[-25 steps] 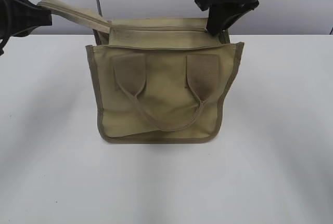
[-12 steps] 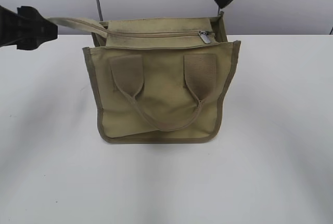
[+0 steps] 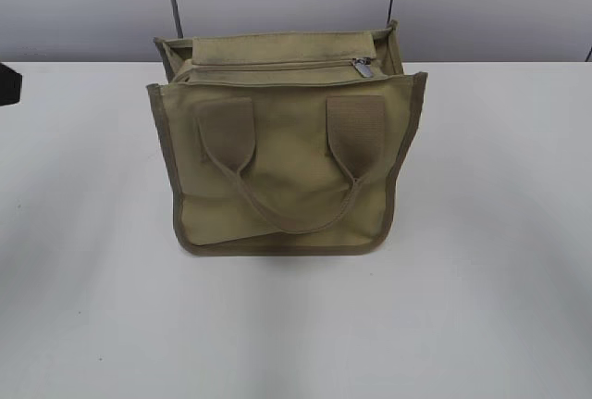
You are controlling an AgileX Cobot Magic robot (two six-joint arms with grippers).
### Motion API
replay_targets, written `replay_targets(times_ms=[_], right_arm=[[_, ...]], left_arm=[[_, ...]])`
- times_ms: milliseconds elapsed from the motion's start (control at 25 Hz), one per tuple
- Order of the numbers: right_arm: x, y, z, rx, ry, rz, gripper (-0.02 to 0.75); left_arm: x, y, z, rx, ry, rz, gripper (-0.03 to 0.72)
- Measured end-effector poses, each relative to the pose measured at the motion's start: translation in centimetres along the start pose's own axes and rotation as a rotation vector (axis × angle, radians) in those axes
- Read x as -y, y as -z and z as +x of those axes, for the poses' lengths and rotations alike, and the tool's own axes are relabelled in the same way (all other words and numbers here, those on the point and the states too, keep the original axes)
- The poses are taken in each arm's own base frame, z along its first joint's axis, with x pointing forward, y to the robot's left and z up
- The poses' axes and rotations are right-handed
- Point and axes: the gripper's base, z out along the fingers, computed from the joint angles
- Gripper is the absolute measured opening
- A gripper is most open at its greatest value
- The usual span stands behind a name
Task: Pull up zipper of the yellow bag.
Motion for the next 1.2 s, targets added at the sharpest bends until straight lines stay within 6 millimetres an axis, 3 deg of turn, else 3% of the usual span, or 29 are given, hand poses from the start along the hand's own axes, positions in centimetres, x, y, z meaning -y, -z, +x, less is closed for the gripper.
replay_targets(times_ms=[160,320,560,720,960,1200], right_arm=[[-0.5,2.1,1.6,0.069,-0.001,0.019,0.596],[-1.4,3.5,5.4,0.107,-0.007,0.03,0.596],[-3.1,6.0,12.8,0.151,-0.033,0.041,0.594],[-4.6,8.7,18.5,0.225,-0.053,0.051,0.594],[-6.2,10.2,25.6,0.214,-0.059,0.044,0.594],[-7.1,9.6,29.6,0.16,-0.087,0.029,0.587]], left_arm=[[-0.1,2.8,1.1,-0.044,0.005,-0.002,0.552],[-0.1,6.5,2.6,-0.056,0.006,-0.002,0.55],[-0.3,10.7,5.0,-0.06,0.004,-0.003,0.55],[-0.5,13.0,7.3,-0.062,0.0,-0.009,0.55],[-1.0,14.5,11.7,-0.035,-0.003,-0.016,0.527],[-1.2,14.5,15.2,0.022,-0.004,-0.014,0.521]])
